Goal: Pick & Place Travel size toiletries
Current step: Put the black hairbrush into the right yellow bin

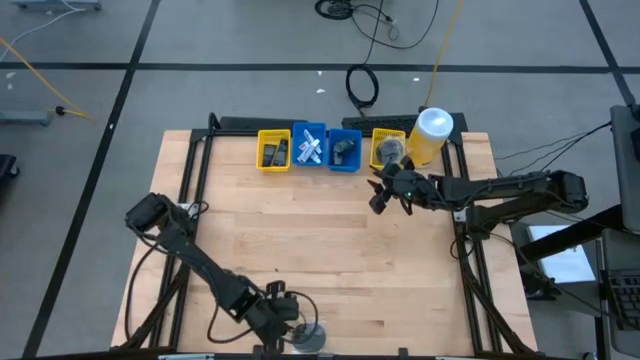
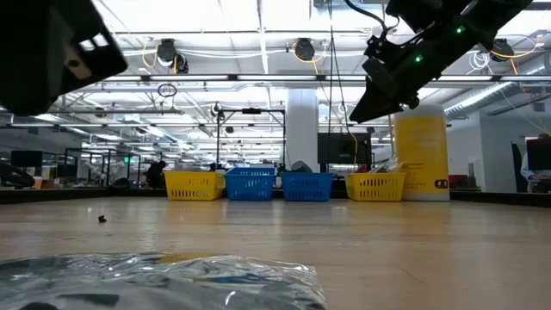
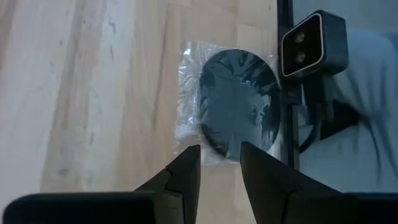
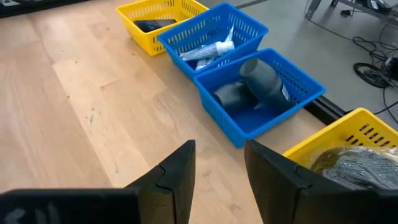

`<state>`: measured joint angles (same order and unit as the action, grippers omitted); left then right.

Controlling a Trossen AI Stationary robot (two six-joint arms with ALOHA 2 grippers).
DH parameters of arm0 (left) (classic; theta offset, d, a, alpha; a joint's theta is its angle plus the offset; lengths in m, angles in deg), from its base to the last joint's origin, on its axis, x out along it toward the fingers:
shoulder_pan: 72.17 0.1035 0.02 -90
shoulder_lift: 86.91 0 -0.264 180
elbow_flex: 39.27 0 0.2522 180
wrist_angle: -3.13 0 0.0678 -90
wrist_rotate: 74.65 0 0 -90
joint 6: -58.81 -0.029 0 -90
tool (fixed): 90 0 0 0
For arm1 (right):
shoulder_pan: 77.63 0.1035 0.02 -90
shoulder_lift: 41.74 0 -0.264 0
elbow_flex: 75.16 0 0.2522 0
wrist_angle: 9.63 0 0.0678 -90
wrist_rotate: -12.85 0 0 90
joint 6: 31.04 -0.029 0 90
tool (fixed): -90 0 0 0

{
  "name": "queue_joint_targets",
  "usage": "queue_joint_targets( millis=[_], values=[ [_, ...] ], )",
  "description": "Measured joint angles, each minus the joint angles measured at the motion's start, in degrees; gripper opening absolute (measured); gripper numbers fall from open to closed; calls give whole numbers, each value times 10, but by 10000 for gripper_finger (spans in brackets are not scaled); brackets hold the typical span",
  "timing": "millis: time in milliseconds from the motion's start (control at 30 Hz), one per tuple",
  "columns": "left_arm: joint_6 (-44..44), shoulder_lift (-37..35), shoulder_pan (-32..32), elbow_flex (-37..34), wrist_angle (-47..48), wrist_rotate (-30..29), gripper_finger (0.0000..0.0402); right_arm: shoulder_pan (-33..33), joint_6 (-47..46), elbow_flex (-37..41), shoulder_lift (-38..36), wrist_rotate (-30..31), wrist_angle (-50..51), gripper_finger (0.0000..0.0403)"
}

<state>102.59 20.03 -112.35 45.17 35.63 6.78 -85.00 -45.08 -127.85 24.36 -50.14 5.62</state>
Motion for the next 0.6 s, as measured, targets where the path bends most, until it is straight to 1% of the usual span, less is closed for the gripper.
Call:
queue_joint_targets(
  millis=[100, 200, 300, 400, 500, 600],
  values=[
    [27, 19, -9, 0, -27, -7, 113, 0, 0, 0, 0, 1, 0, 130],
    [64, 41, -12, 0, -27, -3, 113, 0, 0, 0, 0, 1, 0, 130],
    [69, 54, -12, 0, -28, 0, 113, 0, 0, 0, 0, 1, 0, 130],
    [65, 55, -12, 0, -49, -8, 114, 0, 0, 0, 0, 1, 0, 130],
    [62, 55, -10, 0, -44, -22, 114, 0, 1, 0, 0, 2, 0, 130],
    [74, 61, -5, 0, -39, -19, 114, 0, 2, 0, 0, 2, 0, 130]
  ],
)
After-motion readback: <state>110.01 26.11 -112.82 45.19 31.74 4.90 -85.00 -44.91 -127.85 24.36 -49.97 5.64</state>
